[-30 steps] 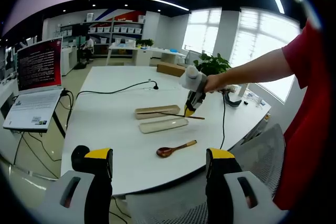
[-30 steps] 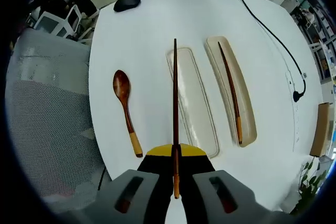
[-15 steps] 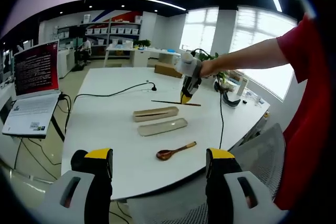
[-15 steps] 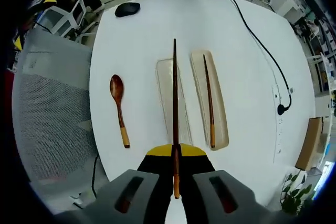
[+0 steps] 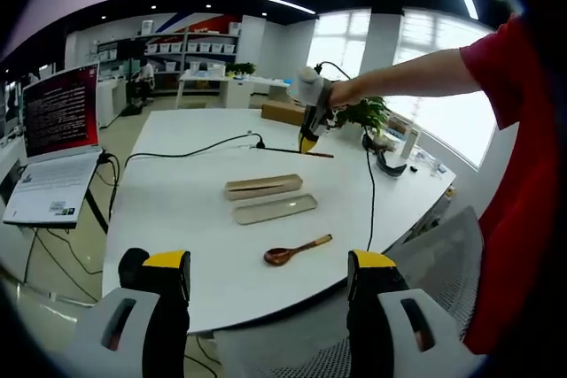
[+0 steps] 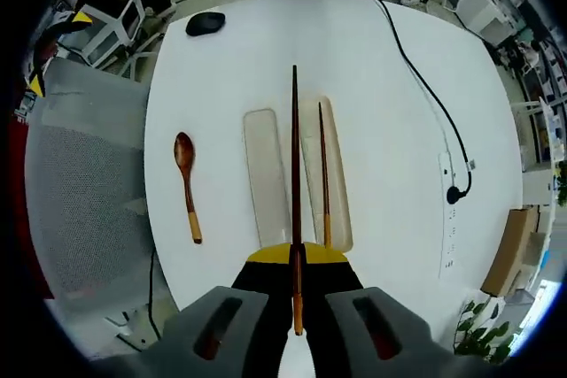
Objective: Arrange the utensils inside the cutlery case until each visible utensil rests in its matching compartment.
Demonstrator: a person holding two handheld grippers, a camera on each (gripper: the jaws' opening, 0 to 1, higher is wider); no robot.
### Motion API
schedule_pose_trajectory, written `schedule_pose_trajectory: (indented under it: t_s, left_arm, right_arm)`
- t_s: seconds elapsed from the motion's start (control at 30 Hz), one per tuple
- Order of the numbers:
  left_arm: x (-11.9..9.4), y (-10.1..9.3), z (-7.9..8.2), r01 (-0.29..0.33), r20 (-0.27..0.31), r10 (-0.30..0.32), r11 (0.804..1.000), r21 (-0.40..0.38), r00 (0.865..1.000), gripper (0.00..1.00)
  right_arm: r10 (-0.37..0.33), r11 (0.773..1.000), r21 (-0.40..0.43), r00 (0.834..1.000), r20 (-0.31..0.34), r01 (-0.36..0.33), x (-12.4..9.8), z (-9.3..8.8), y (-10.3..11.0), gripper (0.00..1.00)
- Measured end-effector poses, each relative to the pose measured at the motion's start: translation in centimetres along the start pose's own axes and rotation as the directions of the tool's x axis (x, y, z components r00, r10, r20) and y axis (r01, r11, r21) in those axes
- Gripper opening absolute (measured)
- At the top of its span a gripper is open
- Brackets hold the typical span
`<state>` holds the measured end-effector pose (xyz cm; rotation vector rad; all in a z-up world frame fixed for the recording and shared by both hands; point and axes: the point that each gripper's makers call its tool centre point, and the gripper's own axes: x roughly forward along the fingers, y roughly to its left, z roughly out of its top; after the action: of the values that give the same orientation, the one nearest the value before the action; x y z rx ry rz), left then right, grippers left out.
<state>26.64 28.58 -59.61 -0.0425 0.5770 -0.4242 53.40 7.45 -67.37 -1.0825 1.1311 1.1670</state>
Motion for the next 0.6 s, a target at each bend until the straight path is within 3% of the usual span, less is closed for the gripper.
schedule_pose_trajectory:
  t_s: [0.13, 0.37, 0.6]
  left_arm:
    - [0.1, 0.2, 0.0, -0.003, 0.004, 0.003, 1.0, -0.01, 1.0, 0.74]
    - [0.5, 0.3, -0.2, -0.002, -0.004, 0.002, 1.0, -0.02, 1.0, 0.74]
    - [0.9, 0.5, -0.4, 0.0, -0.017, 0.0, 1.0, -0.031, 1.0, 0.74]
  right_arm:
    - [-0.03, 0.998, -0.052, 0.999, -0.042, 0.028, -0.5, -0.3, -1.4, 0.0]
    - [-0.03, 0.998, -0.05, 0.999, -0.022, 0.029, -0.9, 1.0, -3.4, 0.0]
    - [-0.036, 0.998, -0.047, 0.999, -0.005, 0.035, 0.5, 2.4, -4.9, 0.0]
